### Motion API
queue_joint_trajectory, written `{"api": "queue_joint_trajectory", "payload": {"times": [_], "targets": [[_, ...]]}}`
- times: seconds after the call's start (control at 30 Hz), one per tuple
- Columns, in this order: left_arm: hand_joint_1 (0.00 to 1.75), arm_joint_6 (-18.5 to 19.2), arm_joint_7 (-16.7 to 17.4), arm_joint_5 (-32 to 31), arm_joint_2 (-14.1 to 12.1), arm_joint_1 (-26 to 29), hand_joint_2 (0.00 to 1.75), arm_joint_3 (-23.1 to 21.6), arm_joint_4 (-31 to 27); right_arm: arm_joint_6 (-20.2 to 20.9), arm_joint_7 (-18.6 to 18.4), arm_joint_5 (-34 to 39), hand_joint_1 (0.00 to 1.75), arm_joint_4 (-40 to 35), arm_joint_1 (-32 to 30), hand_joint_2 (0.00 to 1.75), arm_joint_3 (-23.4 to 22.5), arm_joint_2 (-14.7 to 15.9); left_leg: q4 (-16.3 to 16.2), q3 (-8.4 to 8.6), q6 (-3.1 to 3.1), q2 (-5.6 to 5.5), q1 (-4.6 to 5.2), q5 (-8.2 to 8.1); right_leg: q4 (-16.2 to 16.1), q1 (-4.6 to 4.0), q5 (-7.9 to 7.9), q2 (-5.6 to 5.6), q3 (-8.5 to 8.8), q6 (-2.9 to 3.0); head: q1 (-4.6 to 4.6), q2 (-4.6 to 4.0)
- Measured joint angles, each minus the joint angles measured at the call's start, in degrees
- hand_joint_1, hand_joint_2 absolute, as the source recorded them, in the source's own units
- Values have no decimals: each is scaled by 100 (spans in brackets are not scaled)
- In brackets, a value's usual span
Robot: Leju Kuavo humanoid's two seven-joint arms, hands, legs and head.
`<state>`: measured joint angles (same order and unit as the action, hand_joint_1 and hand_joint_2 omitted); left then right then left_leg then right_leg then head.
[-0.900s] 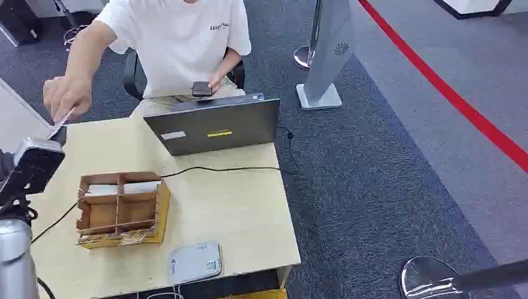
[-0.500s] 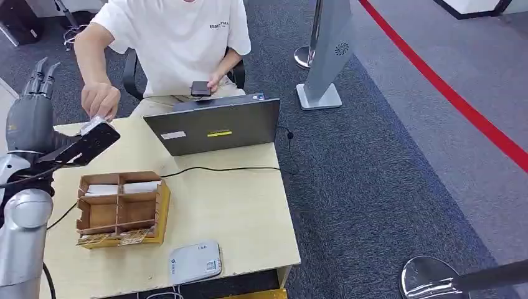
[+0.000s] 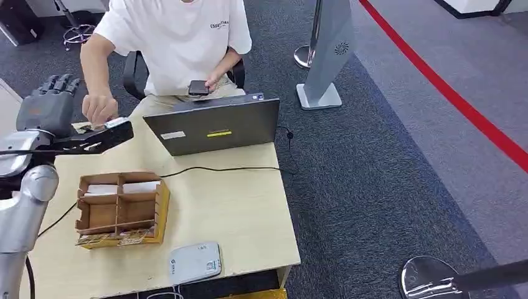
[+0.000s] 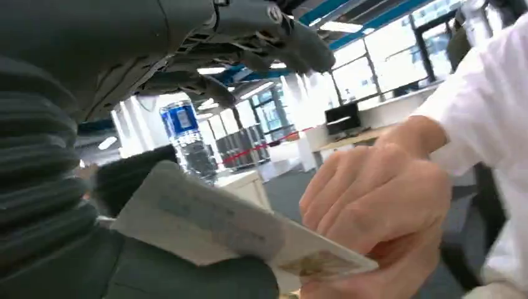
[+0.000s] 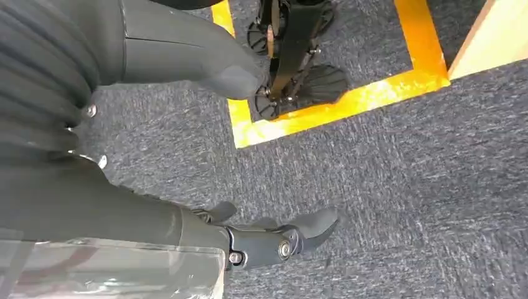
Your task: Pass the card to the sensor for recognition and then transmit it.
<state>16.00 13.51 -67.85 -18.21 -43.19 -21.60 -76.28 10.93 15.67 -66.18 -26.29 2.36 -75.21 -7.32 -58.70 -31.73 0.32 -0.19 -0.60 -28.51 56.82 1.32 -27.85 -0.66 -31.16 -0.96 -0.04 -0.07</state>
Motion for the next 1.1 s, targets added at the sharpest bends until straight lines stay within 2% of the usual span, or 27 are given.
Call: {"api": "queue_joint_trajectory", "payload": {"times": [0.2, 0.67, 0.77, 0.87, 1.1], "targets": [[175, 161, 201, -183, -173, -72, 175, -116, 256, -120, -2, -42, 0, 153, 24, 175, 57, 107, 0, -2, 0, -1, -1, 0, 1, 0, 0, 0, -2, 0, 0, 0], [175, 111, 150, -148, -271, -102, 175, -122, 441, -188, -9, -101, 0, 295, 28, 175, 140, 181, 0, -2, 0, -1, 0, 0, 1, 0, 0, -1, -1, 0, 0, 0], [175, 20, 107, -172, -282, -95, 175, -122, 465, -216, -9, -103, 0, 317, 28, 175, 170, 188, 0, -2, 0, -1, 0, 0, 1, 0, 0, -1, -1, 0, 0, 0], [175, -243, 102, -284, -275, -40, 175, -122, 454, -229, -9, -105, 0, 330, 25, 175, 184, 188, 0, -2, 0, -1, 0, 0, 1, 0, 0, -1, -1, 0, 0, 0], [175, -330, 81, -363, -264, 130, 175, -124, 301, -229, -9, -107, 0, 334, 21, 175, 190, 188, 0, -3, 0, -1, 0, 0, 1, 0, 0, -1, -1, 0, 0, 0]]}}
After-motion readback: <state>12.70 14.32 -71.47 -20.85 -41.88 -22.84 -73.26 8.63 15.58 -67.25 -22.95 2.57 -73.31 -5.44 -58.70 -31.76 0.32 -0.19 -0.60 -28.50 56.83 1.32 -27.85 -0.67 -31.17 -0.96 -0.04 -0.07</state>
